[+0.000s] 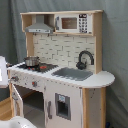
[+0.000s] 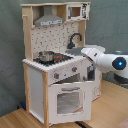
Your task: Play with the kitchen
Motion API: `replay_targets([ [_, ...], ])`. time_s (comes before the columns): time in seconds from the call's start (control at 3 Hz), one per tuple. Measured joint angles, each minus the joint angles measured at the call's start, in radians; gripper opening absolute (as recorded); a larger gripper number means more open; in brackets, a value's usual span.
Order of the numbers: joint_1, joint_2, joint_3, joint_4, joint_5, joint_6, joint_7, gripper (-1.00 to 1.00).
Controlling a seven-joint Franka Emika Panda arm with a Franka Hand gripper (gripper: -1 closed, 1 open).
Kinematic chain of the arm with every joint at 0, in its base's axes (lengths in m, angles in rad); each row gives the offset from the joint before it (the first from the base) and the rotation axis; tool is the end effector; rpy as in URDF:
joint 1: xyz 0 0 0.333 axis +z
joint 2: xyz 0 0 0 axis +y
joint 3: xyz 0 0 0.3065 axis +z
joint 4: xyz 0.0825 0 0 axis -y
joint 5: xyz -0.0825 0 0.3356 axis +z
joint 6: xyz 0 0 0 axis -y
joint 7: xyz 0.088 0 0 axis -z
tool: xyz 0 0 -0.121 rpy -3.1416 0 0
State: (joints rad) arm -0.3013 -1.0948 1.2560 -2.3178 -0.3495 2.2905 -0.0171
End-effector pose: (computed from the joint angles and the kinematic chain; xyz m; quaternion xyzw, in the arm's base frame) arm 0.1858 0.4074 0.4800 0.6553 0.4274 0.3584 0.5094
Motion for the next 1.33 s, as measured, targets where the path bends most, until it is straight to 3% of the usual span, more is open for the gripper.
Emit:
replay_targets([
  [0.67, 0.05, 0.05, -0.036, 0.001, 0.085, -0.094, -0.169, 1.0],
  [1.33, 0.052, 0.069, -0.11, 0.001, 0.163, -0.156, -0.345, 1.0],
])
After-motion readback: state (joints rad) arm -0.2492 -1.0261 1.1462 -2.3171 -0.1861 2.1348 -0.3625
